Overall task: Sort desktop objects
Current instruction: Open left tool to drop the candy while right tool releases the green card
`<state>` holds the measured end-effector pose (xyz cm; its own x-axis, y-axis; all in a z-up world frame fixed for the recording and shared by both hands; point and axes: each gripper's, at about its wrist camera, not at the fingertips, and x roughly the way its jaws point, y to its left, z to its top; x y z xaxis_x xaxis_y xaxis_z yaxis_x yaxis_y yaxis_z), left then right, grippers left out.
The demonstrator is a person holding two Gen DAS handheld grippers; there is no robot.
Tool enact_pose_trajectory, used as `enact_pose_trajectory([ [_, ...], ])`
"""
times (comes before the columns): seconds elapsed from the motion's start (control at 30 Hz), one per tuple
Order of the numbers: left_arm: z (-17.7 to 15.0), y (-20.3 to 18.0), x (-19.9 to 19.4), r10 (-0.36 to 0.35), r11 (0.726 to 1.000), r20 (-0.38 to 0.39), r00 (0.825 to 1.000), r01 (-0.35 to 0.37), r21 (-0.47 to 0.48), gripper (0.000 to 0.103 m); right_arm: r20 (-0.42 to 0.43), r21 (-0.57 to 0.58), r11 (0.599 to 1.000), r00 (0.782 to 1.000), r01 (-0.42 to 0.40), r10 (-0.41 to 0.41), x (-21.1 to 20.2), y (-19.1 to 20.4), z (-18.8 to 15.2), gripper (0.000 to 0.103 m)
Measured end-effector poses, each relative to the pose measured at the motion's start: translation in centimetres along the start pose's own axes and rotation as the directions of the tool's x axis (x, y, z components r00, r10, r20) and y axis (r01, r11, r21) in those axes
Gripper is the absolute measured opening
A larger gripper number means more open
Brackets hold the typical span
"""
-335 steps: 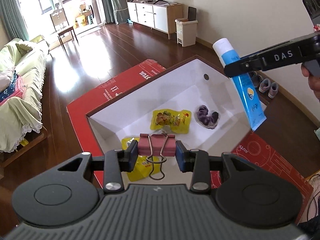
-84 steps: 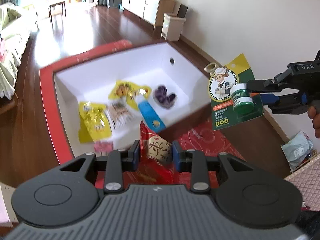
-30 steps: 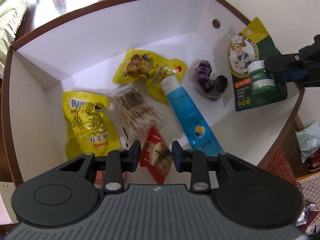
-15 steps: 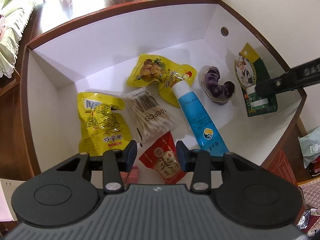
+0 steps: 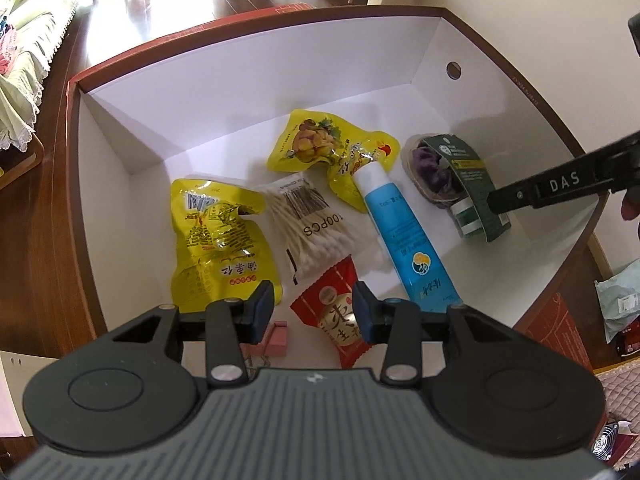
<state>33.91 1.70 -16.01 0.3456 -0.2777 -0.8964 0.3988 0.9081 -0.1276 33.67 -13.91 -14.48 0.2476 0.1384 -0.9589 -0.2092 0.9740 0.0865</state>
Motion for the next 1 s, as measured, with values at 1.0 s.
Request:
enact_pose_trajectory([
  [1.0, -0.8, -2.0, -6.7, 0.111, 0.994, 0.065, 0.992, -0.111, -0.003, 0.062, 0.168, -0.024, 0.988, 0.974, -0.152, 0.154, -7.0, -0.1, -4.1, 0.063],
])
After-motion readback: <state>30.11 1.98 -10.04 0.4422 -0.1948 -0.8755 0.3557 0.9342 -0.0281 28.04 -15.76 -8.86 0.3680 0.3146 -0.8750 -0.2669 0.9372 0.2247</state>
